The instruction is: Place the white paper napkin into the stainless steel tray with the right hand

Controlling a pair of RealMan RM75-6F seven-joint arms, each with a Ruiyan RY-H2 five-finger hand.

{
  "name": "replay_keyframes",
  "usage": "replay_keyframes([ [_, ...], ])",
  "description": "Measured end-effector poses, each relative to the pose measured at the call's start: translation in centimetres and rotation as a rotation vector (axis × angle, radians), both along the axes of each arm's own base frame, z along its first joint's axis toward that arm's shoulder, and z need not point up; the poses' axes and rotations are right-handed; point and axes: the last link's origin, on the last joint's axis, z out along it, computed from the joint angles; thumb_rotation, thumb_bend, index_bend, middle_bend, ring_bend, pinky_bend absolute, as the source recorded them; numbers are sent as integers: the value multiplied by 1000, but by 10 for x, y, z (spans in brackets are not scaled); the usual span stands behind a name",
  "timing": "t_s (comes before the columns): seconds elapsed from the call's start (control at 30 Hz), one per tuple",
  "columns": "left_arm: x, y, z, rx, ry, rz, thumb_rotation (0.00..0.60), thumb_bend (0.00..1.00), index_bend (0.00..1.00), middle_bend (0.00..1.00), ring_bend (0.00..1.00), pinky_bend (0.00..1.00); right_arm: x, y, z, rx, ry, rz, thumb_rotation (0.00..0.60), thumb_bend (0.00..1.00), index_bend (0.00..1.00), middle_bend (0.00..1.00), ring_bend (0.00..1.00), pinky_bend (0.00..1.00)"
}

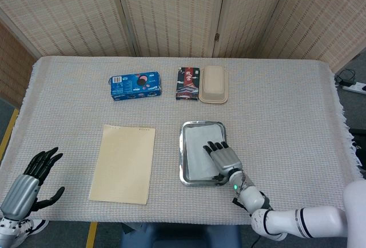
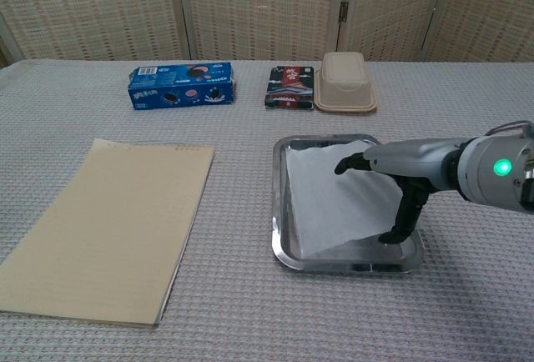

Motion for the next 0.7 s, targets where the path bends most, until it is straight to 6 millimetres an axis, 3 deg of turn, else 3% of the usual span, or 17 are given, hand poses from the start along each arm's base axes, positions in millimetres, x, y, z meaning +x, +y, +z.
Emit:
replay_keyframes([
  [0.7, 1, 0, -1, -9, -5, -1, 600, 419, 0, 0, 0, 0, 11, 2, -4, 83, -5, -78, 600, 306, 0, 0, 0, 0],
])
